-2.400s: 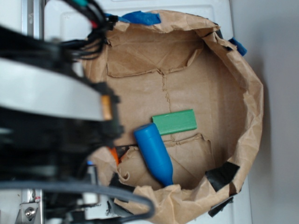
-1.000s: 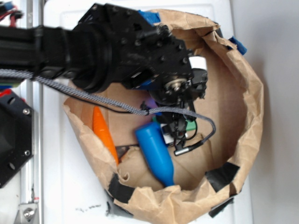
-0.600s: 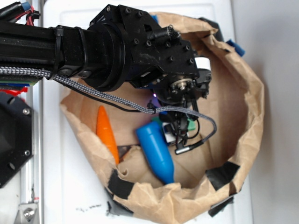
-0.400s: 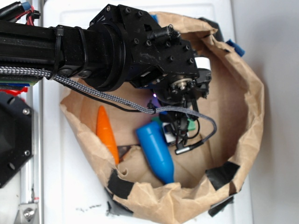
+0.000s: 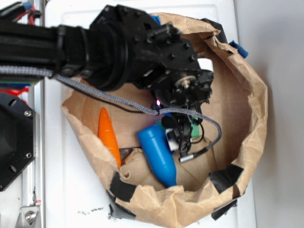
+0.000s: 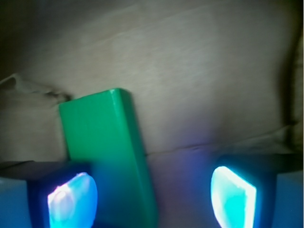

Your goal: Grab the green block.

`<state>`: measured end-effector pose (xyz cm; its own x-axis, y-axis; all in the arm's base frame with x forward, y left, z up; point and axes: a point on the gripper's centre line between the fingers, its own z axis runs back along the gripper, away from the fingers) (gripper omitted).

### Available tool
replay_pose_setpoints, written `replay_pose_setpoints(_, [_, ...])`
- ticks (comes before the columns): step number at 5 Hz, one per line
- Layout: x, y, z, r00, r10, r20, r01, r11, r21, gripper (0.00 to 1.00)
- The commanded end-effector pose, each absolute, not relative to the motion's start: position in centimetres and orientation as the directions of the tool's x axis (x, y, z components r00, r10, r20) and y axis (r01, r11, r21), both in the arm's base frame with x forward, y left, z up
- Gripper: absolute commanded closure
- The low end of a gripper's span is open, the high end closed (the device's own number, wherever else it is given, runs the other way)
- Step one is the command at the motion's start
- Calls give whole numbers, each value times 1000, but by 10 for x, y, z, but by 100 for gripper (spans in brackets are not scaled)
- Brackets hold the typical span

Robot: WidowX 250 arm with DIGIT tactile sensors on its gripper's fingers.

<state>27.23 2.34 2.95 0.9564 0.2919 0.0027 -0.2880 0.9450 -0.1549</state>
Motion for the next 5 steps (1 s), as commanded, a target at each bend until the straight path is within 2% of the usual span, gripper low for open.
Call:
replay_pose_setpoints(1, [280,3,60,973,211,95,-187,958,-216,0])
replay_pose_setpoints(3, [286,3,58,972,213,98,-189,960,-205,0])
replay_pose_setpoints(4, [290,7,52,973,206,103,-185,965,-184,0])
replay_pose_setpoints(5, [296,22,39,964,254,76,-240,959,-153,0])
